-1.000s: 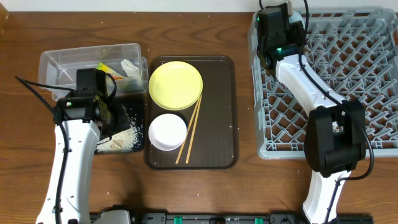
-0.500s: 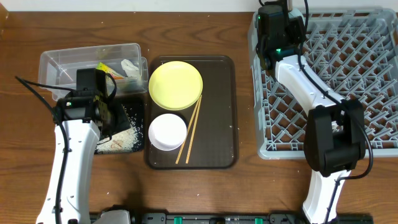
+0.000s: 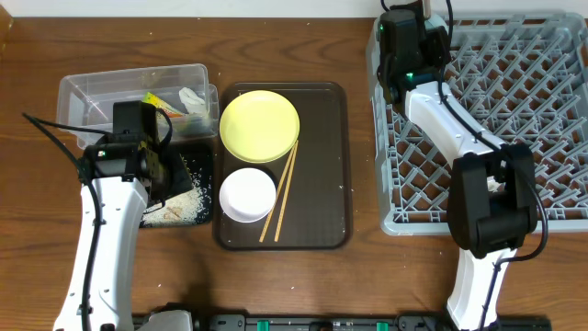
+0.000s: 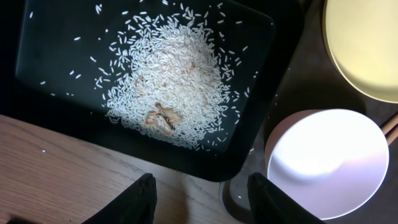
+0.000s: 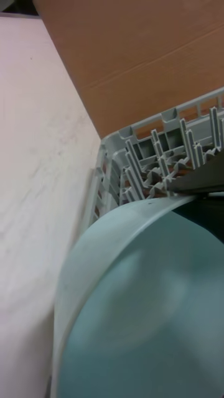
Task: Sort waste into correct bins and load items into the dishwasher rack
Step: 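Carry the blue bowl into the back of the dish rack, then move the right gripper to the white bowl on the brown tray and grasp it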
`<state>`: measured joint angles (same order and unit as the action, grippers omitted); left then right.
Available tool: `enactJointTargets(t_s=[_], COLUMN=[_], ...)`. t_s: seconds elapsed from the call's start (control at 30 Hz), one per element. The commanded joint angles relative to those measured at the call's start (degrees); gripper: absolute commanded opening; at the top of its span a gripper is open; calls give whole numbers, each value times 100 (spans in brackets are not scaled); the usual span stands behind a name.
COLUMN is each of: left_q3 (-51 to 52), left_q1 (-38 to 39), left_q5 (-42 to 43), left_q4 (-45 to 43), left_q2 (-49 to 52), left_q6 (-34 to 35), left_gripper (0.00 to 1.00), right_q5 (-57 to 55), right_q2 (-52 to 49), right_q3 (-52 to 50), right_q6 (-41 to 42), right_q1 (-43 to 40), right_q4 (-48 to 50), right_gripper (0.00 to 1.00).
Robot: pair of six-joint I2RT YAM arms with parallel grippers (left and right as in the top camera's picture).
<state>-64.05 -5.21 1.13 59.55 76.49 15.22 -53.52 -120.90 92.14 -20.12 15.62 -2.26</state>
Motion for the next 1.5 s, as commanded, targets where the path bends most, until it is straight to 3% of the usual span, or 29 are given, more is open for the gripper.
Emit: enactJointTargets(t_s=[0.0,0.17,1.0,1.3,1.47], left_q3=[7,7,7,7,7], left_q1=[-24,-24,-24,-24,-24], left_q5=[-24,-22,-24,-24,-24], left_q4=[0,0,0,0,0], left_q2=[-39,-39,-39,-39,-39], left_q6=[35,35,35,35,35], left_gripper=[50,50,50,50,50], right_q5=[-402,-452,-162,-313,365], right_q2=[-105,-105,-234,-116,205], right_q3=[-37,-37,-39,-39,-37], right_q6=[-11,-142,151,2273,3320], right_q1=[39,11,289,612,614], right_q4=[345,691,-358,-2518,-3633], right_gripper=[1,1,1,1,1])
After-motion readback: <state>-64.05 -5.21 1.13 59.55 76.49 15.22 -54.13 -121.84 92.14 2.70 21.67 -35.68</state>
